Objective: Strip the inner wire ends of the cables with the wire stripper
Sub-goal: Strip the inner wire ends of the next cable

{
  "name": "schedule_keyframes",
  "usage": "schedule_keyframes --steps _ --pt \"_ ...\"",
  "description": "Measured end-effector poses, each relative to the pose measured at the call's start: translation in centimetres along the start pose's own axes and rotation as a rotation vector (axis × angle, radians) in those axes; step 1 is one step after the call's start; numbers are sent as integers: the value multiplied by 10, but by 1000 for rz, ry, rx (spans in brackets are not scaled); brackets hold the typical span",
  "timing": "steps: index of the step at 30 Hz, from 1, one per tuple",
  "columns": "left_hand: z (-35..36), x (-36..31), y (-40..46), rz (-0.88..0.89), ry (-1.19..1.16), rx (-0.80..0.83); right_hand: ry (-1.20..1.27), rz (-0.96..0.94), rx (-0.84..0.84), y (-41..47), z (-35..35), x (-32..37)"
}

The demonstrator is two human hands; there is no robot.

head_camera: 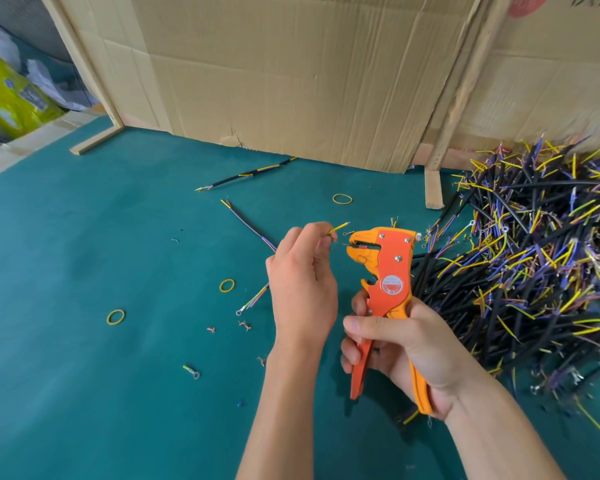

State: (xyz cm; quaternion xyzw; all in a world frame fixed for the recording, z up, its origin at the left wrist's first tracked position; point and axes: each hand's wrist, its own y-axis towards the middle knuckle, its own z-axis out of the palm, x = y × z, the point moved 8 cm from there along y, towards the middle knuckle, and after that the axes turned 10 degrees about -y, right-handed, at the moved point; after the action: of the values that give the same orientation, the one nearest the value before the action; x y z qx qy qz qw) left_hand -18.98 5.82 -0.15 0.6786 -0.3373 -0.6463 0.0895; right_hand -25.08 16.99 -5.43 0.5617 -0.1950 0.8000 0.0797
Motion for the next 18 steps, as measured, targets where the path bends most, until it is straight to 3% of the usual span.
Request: schedule_keyframes --steps 13,18 --pt "2 4 1 -13 -41 33 11 13 22 -2 -2 1" --pt "9 7 1 -57 -87 104 -8 -26 -111 1 -6 0"
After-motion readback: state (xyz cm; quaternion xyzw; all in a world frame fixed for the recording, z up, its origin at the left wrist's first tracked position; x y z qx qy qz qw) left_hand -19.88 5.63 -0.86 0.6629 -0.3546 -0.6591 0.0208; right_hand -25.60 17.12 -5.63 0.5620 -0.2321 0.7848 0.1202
